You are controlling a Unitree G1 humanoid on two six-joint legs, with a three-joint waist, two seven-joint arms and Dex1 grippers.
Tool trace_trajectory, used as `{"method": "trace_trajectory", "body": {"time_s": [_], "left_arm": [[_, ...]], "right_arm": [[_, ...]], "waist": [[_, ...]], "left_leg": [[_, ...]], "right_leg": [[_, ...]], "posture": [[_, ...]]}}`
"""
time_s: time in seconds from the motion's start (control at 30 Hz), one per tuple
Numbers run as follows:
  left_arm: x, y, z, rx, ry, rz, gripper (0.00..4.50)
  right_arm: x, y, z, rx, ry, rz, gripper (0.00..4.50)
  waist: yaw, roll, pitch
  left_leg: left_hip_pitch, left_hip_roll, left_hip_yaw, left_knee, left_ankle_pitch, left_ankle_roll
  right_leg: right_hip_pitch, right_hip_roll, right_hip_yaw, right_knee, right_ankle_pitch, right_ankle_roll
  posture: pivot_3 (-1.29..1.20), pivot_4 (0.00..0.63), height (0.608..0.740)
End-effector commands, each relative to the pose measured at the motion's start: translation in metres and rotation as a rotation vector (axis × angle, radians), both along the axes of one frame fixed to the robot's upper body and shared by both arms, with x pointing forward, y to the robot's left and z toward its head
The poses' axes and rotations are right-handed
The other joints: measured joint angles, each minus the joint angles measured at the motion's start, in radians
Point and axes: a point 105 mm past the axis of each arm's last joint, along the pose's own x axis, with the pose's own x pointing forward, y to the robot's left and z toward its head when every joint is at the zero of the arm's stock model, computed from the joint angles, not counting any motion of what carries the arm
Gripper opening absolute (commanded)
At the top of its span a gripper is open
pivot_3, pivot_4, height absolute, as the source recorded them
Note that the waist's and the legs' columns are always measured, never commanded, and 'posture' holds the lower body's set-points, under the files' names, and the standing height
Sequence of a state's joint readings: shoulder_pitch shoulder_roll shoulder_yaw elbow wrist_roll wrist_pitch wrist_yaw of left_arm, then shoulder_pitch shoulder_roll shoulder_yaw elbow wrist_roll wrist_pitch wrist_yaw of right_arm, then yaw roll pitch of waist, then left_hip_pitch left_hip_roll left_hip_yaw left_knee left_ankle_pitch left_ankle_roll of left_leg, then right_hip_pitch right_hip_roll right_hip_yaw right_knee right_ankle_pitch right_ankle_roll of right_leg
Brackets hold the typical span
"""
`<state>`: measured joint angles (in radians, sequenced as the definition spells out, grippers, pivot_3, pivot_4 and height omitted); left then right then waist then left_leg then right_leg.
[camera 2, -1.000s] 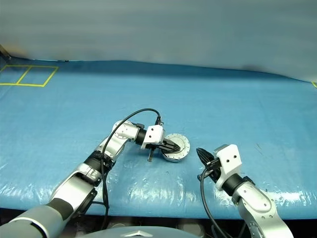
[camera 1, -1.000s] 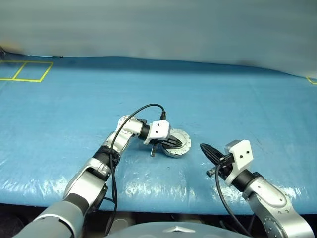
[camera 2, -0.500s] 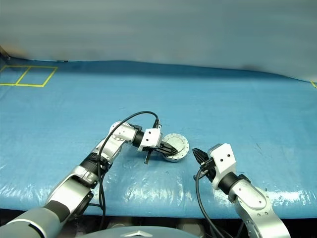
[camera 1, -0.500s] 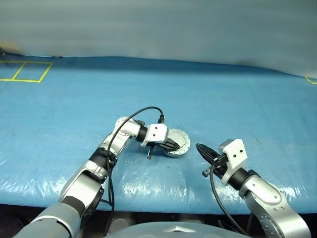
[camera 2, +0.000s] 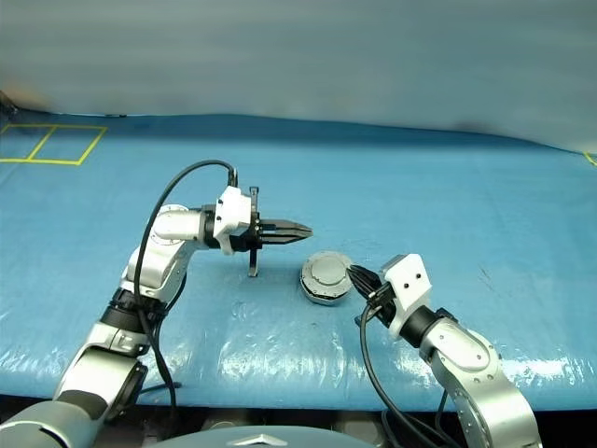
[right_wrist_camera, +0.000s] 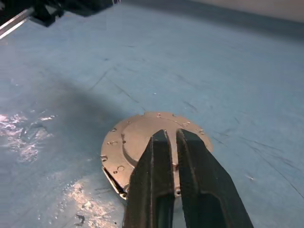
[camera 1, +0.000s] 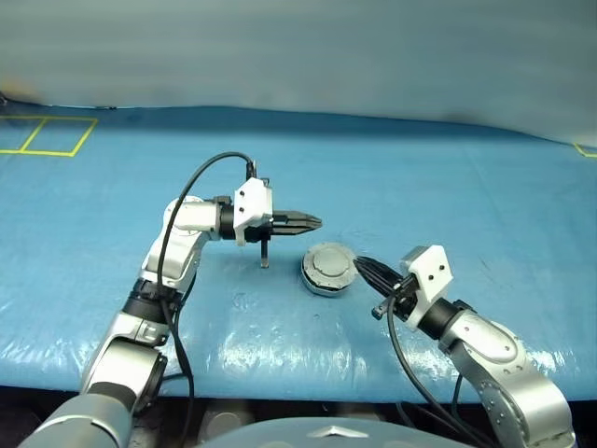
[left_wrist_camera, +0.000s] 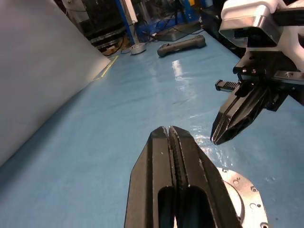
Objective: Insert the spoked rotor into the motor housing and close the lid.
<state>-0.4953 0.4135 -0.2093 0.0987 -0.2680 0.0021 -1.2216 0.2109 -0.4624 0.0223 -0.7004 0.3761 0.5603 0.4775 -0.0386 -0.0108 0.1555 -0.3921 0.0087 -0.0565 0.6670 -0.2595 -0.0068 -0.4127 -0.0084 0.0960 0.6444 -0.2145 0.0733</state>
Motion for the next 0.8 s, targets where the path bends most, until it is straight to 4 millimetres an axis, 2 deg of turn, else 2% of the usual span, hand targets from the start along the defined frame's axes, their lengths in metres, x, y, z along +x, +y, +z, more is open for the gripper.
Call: {"method": "trace_trajectory", "body": {"time_s": [0.03,0.13,0.17,0.23,0.33,0.57,0.8], "left_arm": [[-0.012,0.003,0.0,0.01,-0.012,0.016,0.0],[-0.02,0.007,-0.007,0.001,0.02,0.055,0.0],[-0.022,0.008,-0.008,-0.003,0.028,0.072,0.0],[-0.026,0.011,-0.013,0.005,0.042,0.098,0.0],[-0.03,0.016,-0.016,0.003,0.051,0.136,0.0],[-0.029,0.028,-0.02,0.011,0.052,0.223,0.0],[-0.029,0.027,-0.024,0.017,0.055,0.235,0.0]], "right_arm": [[0.007,0.012,0.002,0.021,-0.009,0.052,1.53],[0.013,0.018,-0.002,0.012,-0.001,0.086,2.62],[0.014,0.019,-0.003,0.005,0.001,0.092,2.83],[0.021,0.018,-0.007,-0.026,-0.002,0.073,3.59],[0.024,0.016,-0.013,-0.059,0.017,0.088,4.48],[0.03,0.019,-0.024,-0.101,0.042,0.121,4.48],[0.034,0.022,-0.045,-0.158,0.078,0.116,4.48]], "waist": [[0.0,0.0,0.0],[0.005,0.0,0.0],[0.005,0.0,0.0],[0.005,0.0,0.0],[0.003,0.0,0.0],[0.001,0.0,0.0],[0.001,0.0,0.0]], "left_leg": [[0.0,0.0,0.0,0.0,0.0,0.0],[0.0,0.0,0.0,0.0,0.0,0.0],[-0.001,0.0,0.0,0.0,0.0,0.0],[-0.001,0.0,0.0,0.0,0.0,0.0],[-0.001,0.0,0.0,0.0,0.0,0.0],[0.0,0.0,0.001,0.0,0.0,0.0],[0.0,0.0,0.001,0.0,0.0,0.0]], "right_leg": [[0.0,0.0,0.0,0.0,0.0,0.0],[0.0,0.0,0.0,0.0,0.0,0.0],[0.0,0.0,-0.001,0.0,0.0,0.0],[0.0,-0.001,-0.001,0.0,0.0,0.0],[0.0,-0.001,0.0,0.0,0.0,0.0],[0.0,0.0,0.0,0.0,0.0,-0.001],[0.0,0.0,0.0,0.0,0.0,0.0]], "posture": [[0.0,0.15,0.74],[0.0,0.15,0.74],[0.0,0.15,0.74],[0.0,0.15,0.74],[0.0,0.15,0.74],[0.0,0.15,0.74],[0.0,0.15,0.74]]}}
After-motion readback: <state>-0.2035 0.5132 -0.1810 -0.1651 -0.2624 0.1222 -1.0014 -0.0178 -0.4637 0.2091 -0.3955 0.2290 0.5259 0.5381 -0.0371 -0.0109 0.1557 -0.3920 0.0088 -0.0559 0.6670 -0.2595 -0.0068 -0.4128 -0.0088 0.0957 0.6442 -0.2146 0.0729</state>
